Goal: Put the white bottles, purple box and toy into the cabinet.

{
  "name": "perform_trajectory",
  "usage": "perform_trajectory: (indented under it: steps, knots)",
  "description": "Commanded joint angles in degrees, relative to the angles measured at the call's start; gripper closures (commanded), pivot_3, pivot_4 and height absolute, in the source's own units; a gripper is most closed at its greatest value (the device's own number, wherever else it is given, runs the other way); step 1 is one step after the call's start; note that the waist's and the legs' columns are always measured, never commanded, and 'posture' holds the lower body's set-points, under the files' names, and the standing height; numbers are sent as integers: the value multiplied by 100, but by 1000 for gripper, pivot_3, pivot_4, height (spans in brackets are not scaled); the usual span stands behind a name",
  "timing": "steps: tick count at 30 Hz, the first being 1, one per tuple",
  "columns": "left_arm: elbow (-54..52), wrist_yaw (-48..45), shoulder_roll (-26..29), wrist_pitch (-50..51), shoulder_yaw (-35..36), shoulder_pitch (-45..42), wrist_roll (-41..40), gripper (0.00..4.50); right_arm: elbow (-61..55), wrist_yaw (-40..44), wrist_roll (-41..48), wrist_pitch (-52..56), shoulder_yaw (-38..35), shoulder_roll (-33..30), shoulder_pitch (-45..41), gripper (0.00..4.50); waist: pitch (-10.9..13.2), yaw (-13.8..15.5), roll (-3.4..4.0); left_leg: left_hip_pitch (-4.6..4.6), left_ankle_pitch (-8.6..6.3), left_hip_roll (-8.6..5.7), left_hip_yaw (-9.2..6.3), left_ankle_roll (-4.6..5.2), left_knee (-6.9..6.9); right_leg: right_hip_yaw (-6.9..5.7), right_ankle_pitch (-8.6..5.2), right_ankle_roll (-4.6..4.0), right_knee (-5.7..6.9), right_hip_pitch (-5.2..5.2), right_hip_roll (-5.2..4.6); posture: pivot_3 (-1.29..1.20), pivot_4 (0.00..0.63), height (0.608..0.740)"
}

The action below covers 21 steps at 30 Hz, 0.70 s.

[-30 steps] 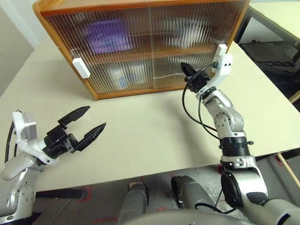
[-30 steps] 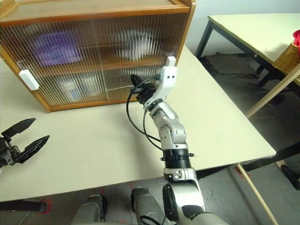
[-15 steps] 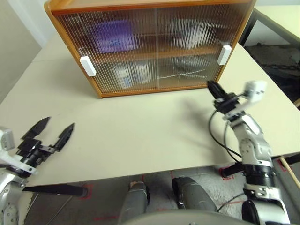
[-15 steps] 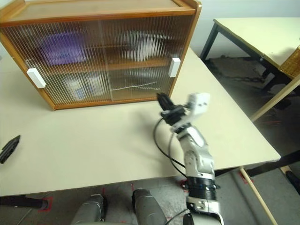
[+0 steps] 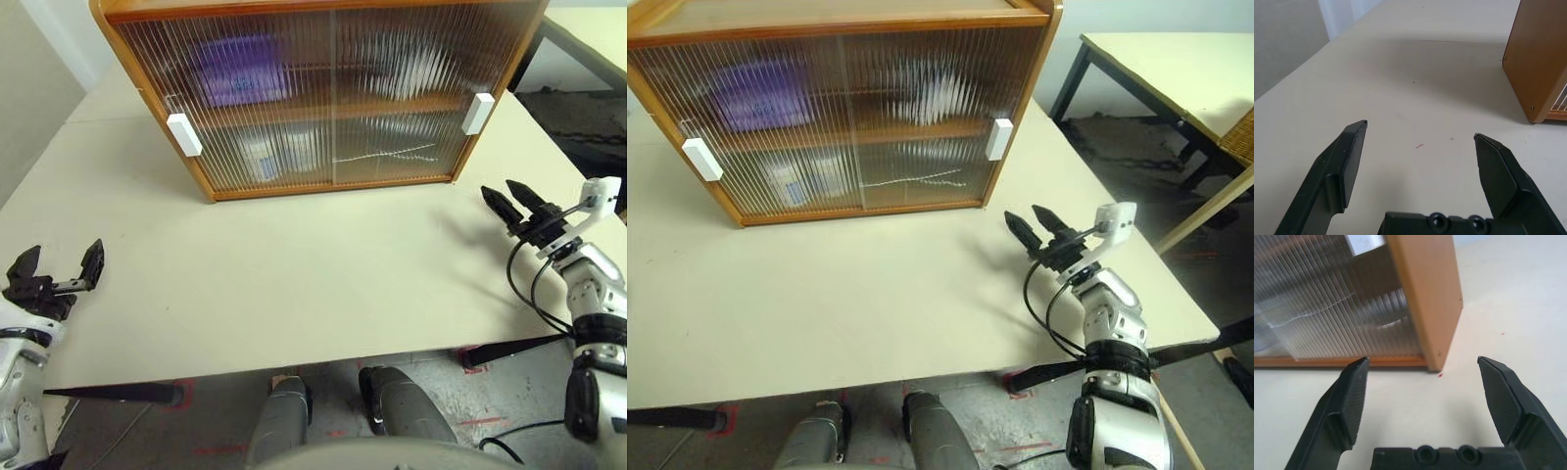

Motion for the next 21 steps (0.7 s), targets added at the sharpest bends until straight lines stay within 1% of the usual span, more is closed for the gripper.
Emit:
perform_trajectory:
  steps: [1, 3, 5, 8, 12, 18, 21]
  knots:
    - [-163, 137, -110, 94, -164, 13, 158, 0, 794, 85, -216, -338, -107, -250, -228, 30, 5, 6, -5, 0, -2, 0, 0, 2, 0, 1, 0, 1, -2, 2, -1, -82, 150, 740]
    - [-196, 168, -90, 135, -142, -46, 157, 0, 1057, -44, -167, -305, -219, -367, -485, 30, 26, 8, -20, 1, -3, 0, 2, 4, 1, 2, 0, 2, -2, 4, -1, -85, 153, 740]
    - [-271, 262, -65, 156, -133, -102, 230, 0, 1101, -110, -249, -282, -184, -464, -676, 30, 43, 1, -25, 2, -2, 0, 3, 5, 1, 4, 7, 3, -2, 4, -1, -91, 158, 740]
    - [-378, 506, -24, 169, -66, -244, 361, 0, 1218, 14, -301, -240, -155, -557, -862, 30, 72, 1, -36, 25, -1, 0, 6, 7, 1, 6, 13, 1, -2, 20, -1, -95, 166, 740]
    - [-453, 587, 30, 316, -110, -335, 424, 0, 1386, 70, -367, -267, -154, -635, -1024, 30, 117, 0, -47, 48, -2, 0, 5, 6, 0, 7, 5, 14, -2, 40, 0, -107, 169, 740]
    - [-464, 657, -121, 235, -118, -377, 466, 0, 1595, 337, -302, -257, -265, -660, -1069, 30, 146, -1, -44, 46, -8, 0, 8, 6, -2, 11, 3, 1, -3, 39, -1, -102, 143, 740]
    - [-352, 685, -122, 138, -23, -429, 471, 0, 1590, 495, -399, -521, -218, -621, -1114, 30, 145, -5, -44, 45, -15, 0, 10, 14, -1, 10, -1, 1, -4, 39, 0, -93, 125, 740]
